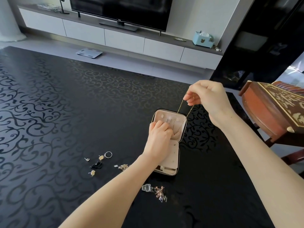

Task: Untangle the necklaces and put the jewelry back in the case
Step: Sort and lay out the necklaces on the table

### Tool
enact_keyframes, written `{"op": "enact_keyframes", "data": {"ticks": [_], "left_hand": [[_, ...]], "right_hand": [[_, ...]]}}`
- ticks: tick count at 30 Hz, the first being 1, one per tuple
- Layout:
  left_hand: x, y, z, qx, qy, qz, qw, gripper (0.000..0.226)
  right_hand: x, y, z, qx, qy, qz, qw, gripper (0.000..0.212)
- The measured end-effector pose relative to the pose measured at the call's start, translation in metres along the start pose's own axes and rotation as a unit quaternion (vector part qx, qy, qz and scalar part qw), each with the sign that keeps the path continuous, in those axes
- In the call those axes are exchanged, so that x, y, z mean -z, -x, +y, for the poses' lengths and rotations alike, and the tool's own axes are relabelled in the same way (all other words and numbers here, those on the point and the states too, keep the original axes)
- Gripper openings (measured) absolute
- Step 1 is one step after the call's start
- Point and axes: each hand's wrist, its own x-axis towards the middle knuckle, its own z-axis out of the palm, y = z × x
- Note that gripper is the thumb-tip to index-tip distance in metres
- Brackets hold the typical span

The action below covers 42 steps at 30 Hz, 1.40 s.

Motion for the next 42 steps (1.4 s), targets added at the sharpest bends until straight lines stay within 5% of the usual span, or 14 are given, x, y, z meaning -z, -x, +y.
{"op": "enact_keyframes", "data": {"ticks": [4,8,17,23,32,42], "left_hand": [[0.000,0.002,0.001,-0.008,-0.002,0.005,1.000,0.031],[0.001,0.003,0.002,-0.002,-0.015,0.005,1.000,0.024],[0.009,0.001,0.005,0.007,-0.059,0.003,0.998,0.021],[0.010,0.001,0.007,0.016,-0.061,-0.005,0.998,0.023],[0.017,0.000,0.011,0.016,-0.078,-0.032,0.996,0.022],[0.018,0.000,0.011,0.017,-0.103,-0.049,0.993,0.024]], "right_hand": [[-0.002,0.006,0.014,0.040,0.172,-0.041,0.983,0.018],[-0.004,0.015,0.028,0.099,0.375,-0.065,0.920,0.019],[-0.012,0.016,0.066,0.303,0.518,0.033,0.799,0.019],[-0.019,0.019,0.073,0.340,0.602,0.059,0.720,0.026],[-0.030,0.024,0.070,0.253,0.611,0.115,0.741,0.036],[-0.021,0.019,0.068,0.162,0.437,0.094,0.880,0.021]]}}
